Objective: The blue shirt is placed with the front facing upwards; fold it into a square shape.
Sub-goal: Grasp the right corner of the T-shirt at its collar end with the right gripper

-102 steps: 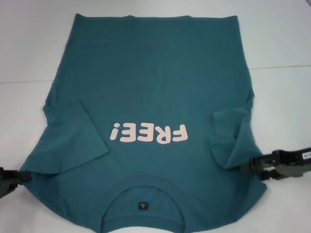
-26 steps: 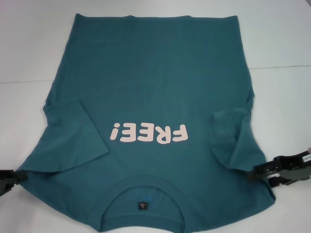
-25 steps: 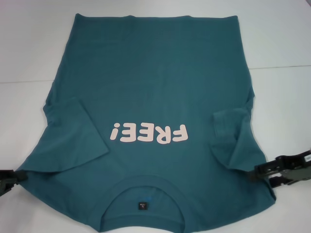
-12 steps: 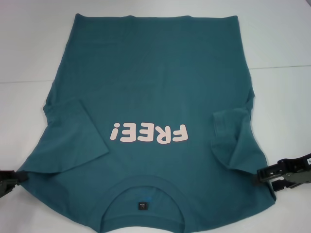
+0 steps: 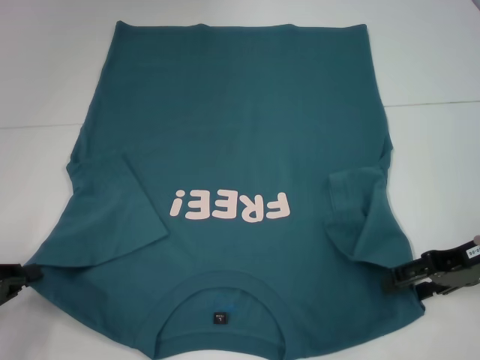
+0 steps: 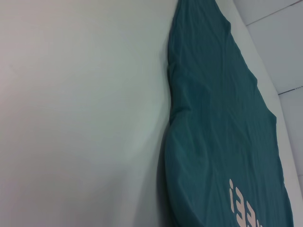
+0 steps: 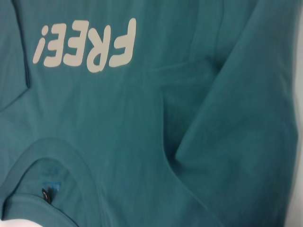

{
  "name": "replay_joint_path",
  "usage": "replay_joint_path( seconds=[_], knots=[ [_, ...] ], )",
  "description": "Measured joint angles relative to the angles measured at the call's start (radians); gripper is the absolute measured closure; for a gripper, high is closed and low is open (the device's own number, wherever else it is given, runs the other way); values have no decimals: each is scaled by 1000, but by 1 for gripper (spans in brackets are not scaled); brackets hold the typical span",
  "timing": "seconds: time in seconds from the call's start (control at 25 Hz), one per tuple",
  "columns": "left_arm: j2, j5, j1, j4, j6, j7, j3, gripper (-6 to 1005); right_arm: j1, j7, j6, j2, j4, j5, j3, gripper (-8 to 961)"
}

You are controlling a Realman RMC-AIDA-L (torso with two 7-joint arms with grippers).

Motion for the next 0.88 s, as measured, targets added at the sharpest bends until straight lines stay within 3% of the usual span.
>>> replay_joint_path(
  seconds=[0.28, 0.6, 0.88],
  knots=[
    [0, 0, -1, 0, 0, 0, 0, 974, 18, 21, 39, 22, 1, -23, -21, 42],
    [0, 0, 0, 0, -2, 0, 0, 973, 29, 1, 98, 42, 2, 66, -21, 41],
    [0, 0, 1, 0, -3, 0, 0, 973, 33, -31, 92, 45, 2, 158, -21, 42]
  ],
)
